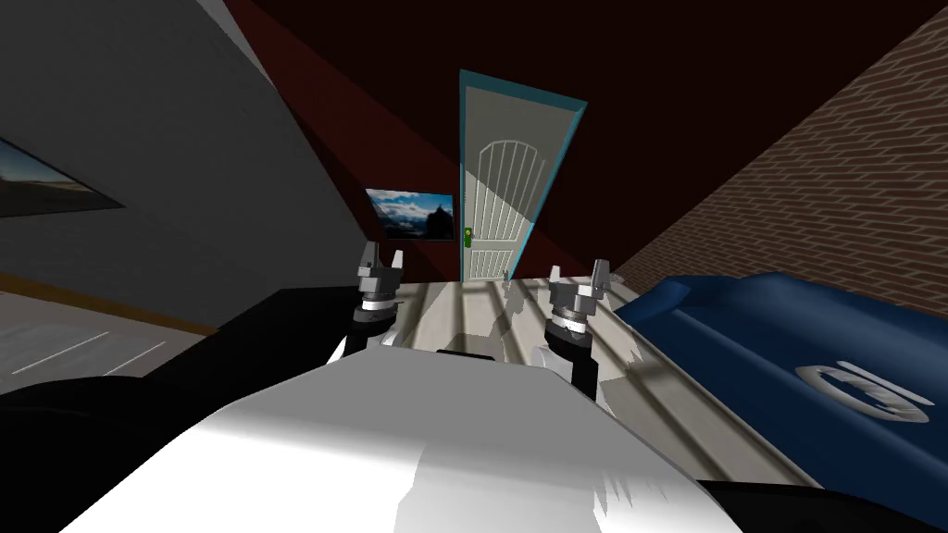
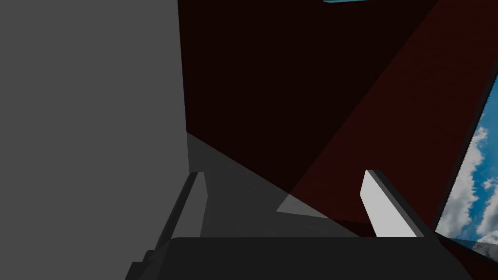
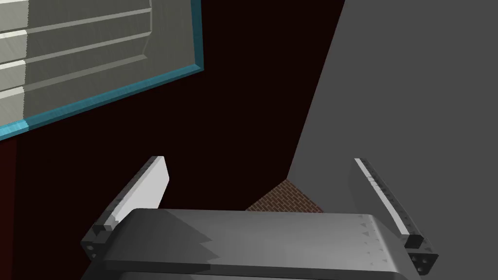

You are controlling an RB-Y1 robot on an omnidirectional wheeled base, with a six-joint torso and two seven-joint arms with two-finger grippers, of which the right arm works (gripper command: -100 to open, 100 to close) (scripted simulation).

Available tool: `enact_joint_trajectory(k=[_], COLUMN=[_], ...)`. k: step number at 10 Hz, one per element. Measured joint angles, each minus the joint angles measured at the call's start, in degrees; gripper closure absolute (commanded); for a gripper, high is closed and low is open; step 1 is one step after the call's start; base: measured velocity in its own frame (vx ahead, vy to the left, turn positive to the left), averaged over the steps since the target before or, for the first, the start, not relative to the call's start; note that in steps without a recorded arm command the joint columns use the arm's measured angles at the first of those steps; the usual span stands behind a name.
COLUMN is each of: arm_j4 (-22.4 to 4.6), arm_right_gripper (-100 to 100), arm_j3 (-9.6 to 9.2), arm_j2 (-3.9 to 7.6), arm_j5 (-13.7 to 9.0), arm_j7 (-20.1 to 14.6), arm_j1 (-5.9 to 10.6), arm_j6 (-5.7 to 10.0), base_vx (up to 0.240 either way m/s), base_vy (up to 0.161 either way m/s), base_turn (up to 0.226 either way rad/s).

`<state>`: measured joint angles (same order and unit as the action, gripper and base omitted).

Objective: Pull the door open

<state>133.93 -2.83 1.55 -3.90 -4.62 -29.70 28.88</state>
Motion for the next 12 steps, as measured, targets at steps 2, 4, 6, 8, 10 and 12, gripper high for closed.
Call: enact_joint_trajectory(k=[2,4,6,8,10,12], arm_j4=[-2.5,-4.3,-7.0,-9.1,-11.2,-14.3], arm_right_gripper=[-100,-100,-100,-100,-100,-100], arm_j3=[-0.38,-1.02,-1.53,-2.37,-2.67,-3.34], arm_j2=[0.68,1.23,1.71,2.18,2.76,2.94], arm_j5=[1.2,2.6,4.1,5.8,7.1,8.7], arm_j7=[1.1,2.6,4.0,5.8,7.1,8.8], arm_j1=[1.37,2.43,3.99,5.18,6.64,8.32], arm_j6=[0.39,0.23,0.39,0.24,0.04,0.3], base_vx=[0.141,0.146,0.15,0.154,0.123,0.14], base_vy=[0.075,0.089,0.095,0.067,0.059,0.083], base_turn=[-0.105,-0.073,-0.102,-0.073,-0.082,-0.117])
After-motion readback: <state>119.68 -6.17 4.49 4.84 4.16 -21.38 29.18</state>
